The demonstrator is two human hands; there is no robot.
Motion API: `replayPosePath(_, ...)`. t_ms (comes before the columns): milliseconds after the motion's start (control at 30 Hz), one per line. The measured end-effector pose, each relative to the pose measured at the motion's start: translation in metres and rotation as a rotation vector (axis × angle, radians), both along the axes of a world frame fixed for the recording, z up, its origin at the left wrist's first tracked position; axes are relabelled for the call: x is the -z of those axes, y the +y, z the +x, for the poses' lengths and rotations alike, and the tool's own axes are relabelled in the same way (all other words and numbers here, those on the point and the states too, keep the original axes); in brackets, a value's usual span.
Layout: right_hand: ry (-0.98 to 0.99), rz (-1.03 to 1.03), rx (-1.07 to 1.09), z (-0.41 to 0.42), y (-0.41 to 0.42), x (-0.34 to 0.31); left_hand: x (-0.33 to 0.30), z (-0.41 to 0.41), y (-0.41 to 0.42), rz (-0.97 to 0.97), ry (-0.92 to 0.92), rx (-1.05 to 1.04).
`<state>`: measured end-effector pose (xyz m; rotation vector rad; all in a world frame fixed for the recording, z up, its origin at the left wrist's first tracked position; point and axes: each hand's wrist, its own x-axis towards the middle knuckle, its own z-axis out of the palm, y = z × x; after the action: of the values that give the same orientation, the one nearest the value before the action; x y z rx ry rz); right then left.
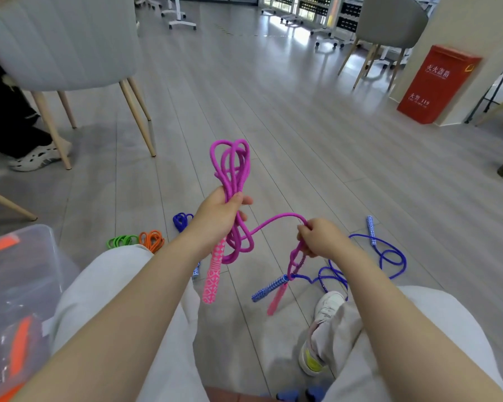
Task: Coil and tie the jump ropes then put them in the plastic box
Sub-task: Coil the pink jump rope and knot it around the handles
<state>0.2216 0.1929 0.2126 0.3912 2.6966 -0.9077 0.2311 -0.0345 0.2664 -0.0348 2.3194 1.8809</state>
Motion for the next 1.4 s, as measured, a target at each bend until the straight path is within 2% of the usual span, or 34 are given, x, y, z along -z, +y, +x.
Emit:
replayPosePath(167, 0.069, -0.100, -0.026, 0.002, -0.009, -0.034, 0.016, 0.003, 0.024, -0.156, -0.149, 0.209)
replayPosePath(367, 0.143, -0.562, 0.121, 0.011, -0.014, -0.061, 0.025, 0.005, 0.040, -0.164, -0.251, 0.366)
replayPosePath(633, 0.205, -0.821, 0.146, 0.012, -0.013, -0.067, 0.019, 0.004, 0.039, -0.108, -0.211, 0.408)
replayPosePath(867, 0.215, -0.881, 0.158, 0.010, -0.012, -0.067, 0.015, 0.004, 0.040, -0.141, -0.168, 0.413)
replayPosePath(1033, 0.195, -0.981, 0.209, 0.010, -0.007, -0.070, 0.019, 0.004, 0.042, 0.095, -0.216, 0.399)
replayPosePath(1200, 0.154, -1.101, 0.231, 0.011, -0.004, -0.070, 0.021, 0.003, 0.043, 0.099, -0.165, 0.364)
replayPosePath(1267, 0.175, -1.116, 0.238, 0.011, -0.004, -0.071, 0.022, 0.002, 0.043, 0.116, -0.151, 0.323)
replayPosePath(1333, 0.209, -1.035, 0.294, 0.010, -0.002, -0.068, 0.023, -0.001, 0.041, 0.161, -0.138, 0.270)
replayPosePath(1367, 0.220, -0.902, 0.307, 0.009, 0.000, -0.062, 0.022, -0.003, 0.040, 0.190, -0.125, 0.239)
replayPosePath(1400, 0.217, -0.680, 0.262, 0.009, 0.002, -0.055, 0.022, -0.005, 0.038, 0.221, -0.108, 0.207)
